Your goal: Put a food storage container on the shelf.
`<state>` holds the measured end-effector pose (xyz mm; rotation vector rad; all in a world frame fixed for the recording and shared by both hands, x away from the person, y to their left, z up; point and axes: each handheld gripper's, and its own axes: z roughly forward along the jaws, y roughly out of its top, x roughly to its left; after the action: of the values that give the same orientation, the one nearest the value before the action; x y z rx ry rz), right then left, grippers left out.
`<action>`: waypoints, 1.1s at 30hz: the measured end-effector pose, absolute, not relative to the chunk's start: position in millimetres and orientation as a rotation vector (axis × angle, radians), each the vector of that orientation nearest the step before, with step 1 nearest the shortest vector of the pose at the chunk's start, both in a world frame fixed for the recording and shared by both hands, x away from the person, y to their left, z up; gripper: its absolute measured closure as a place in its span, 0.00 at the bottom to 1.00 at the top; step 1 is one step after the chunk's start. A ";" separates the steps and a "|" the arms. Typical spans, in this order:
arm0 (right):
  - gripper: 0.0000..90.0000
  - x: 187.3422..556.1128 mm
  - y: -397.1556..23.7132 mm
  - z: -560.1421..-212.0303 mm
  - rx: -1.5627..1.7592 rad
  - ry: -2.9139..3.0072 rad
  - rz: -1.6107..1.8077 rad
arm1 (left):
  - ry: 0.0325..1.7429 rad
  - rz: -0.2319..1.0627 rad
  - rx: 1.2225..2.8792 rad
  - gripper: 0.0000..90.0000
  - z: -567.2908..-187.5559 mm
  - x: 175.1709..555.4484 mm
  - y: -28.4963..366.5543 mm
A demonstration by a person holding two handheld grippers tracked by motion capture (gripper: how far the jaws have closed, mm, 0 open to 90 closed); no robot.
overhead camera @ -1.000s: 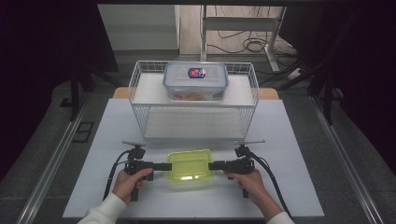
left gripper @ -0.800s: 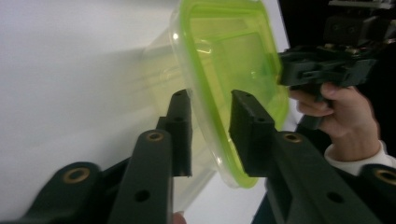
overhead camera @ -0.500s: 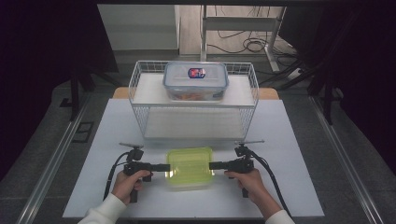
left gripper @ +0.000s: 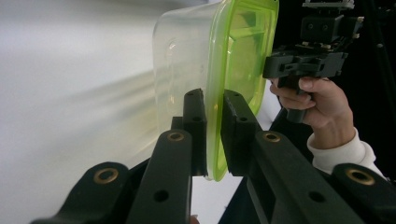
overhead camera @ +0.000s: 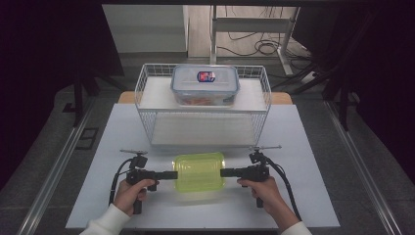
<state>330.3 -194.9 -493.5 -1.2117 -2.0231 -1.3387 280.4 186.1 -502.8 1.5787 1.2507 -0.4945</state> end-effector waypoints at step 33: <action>0.90 320.2 -199.9 -436.5 -1.126 -2.114 -1.513 | 1.144 -0.393 1.596 0.90 -445.9 279.8 182.7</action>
<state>320.2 -199.9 -436.5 -1.1263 -2.1138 -1.5134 279.8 182.7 -445.9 1.5955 1.1441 -0.3930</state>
